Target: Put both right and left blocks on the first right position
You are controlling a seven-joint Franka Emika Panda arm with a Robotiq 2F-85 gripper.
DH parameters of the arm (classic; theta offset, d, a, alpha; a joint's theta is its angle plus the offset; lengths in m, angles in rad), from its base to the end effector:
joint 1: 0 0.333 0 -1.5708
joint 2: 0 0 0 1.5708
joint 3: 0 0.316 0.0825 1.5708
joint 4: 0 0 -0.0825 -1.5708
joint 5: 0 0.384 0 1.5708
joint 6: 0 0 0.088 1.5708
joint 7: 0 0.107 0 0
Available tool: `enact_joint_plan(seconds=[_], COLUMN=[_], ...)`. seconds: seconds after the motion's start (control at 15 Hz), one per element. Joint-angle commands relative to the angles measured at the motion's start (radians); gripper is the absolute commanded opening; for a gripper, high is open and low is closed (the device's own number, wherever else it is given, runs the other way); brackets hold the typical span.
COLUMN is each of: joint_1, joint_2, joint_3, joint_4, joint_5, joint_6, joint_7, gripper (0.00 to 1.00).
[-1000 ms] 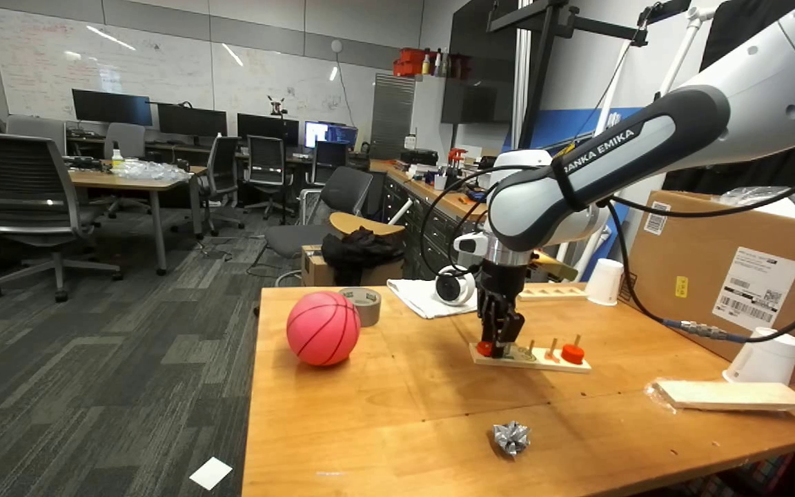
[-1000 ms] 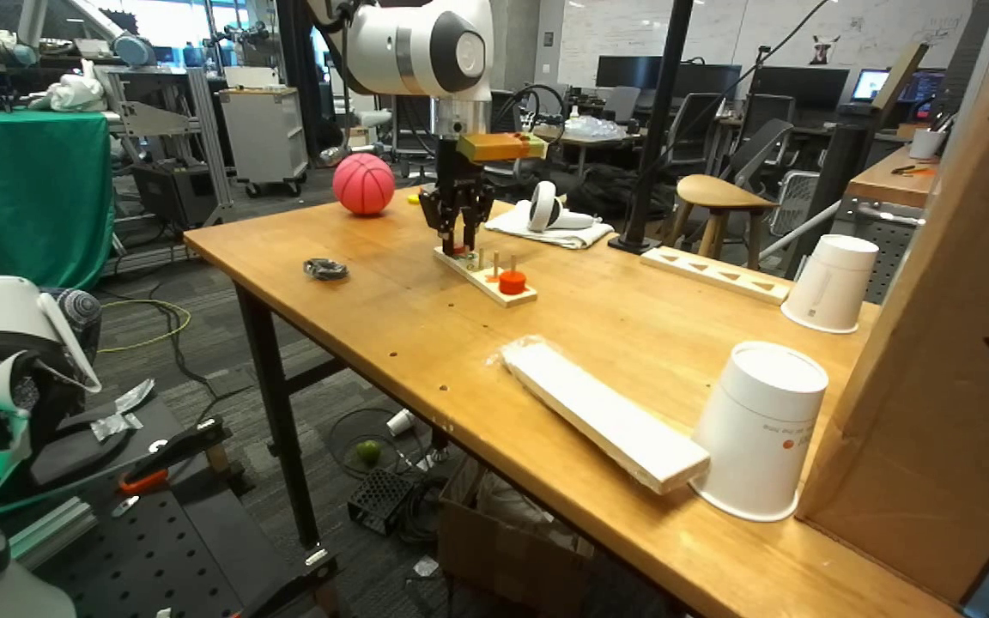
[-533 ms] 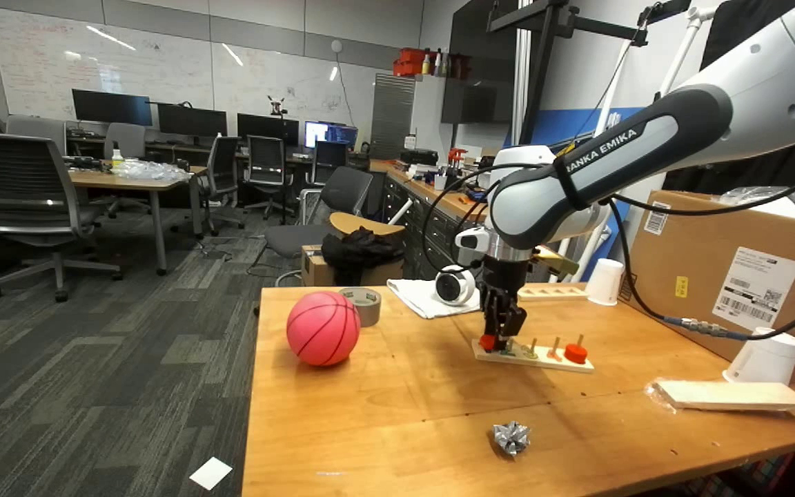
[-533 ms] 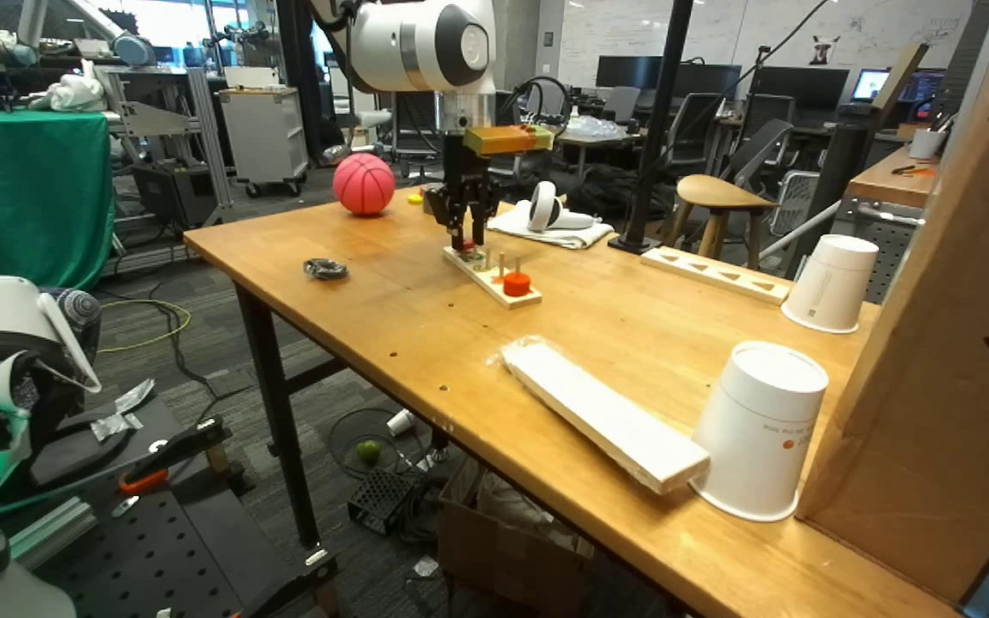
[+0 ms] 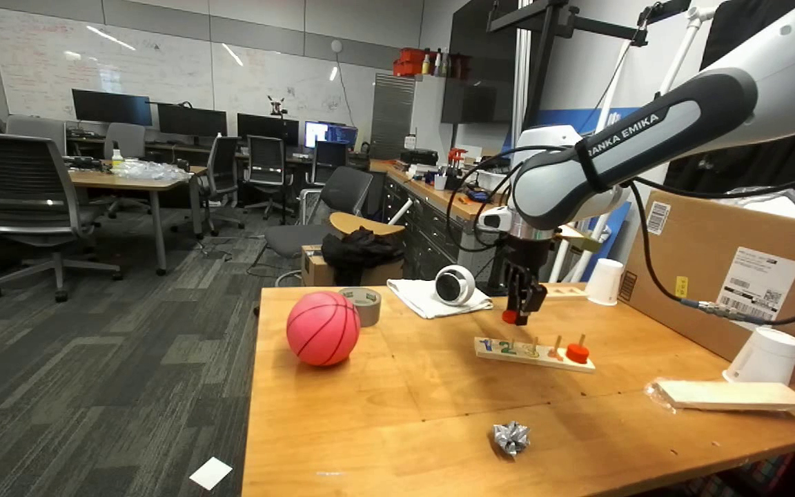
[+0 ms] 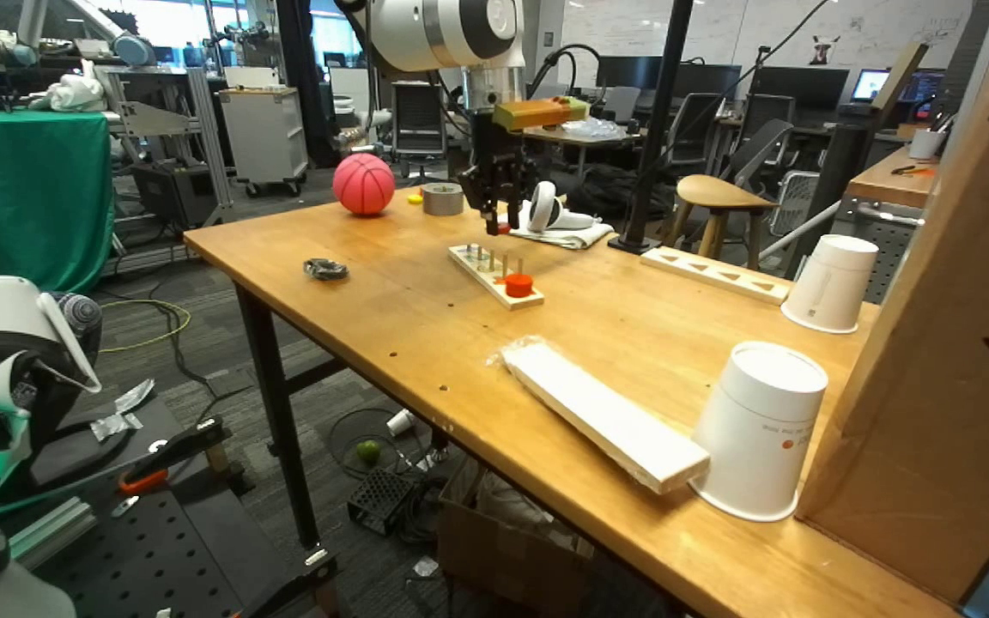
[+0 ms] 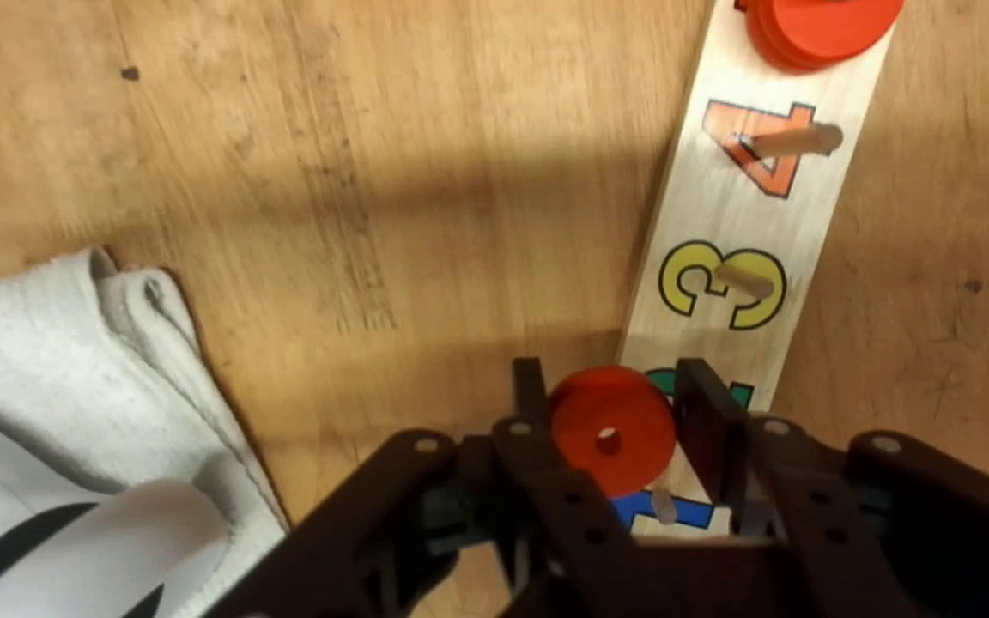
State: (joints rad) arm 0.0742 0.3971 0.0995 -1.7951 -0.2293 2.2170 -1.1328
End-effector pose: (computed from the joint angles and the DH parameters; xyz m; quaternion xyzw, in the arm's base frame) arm 0.6419 0.1001 0.3328 0.7517 0.6553 -0.0212 0.0715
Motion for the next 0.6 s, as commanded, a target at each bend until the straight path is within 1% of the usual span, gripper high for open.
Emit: enact_joint_plan(seconds=[0.0,0.33,0.53], joint_1=[-0.013,-0.031,-0.049], joint_2=[-0.045,-0.111,-0.143], joint_3=[-0.024,-0.061,-0.067], joint_4=[-0.007,-0.049,-0.073], joint_5=[-0.036,-0.085,-0.079], joint_6=[-0.049,-0.107,-0.131], joint_7=[0.038,0.09,0.111], gripper=[0.24,0.24,0.24])
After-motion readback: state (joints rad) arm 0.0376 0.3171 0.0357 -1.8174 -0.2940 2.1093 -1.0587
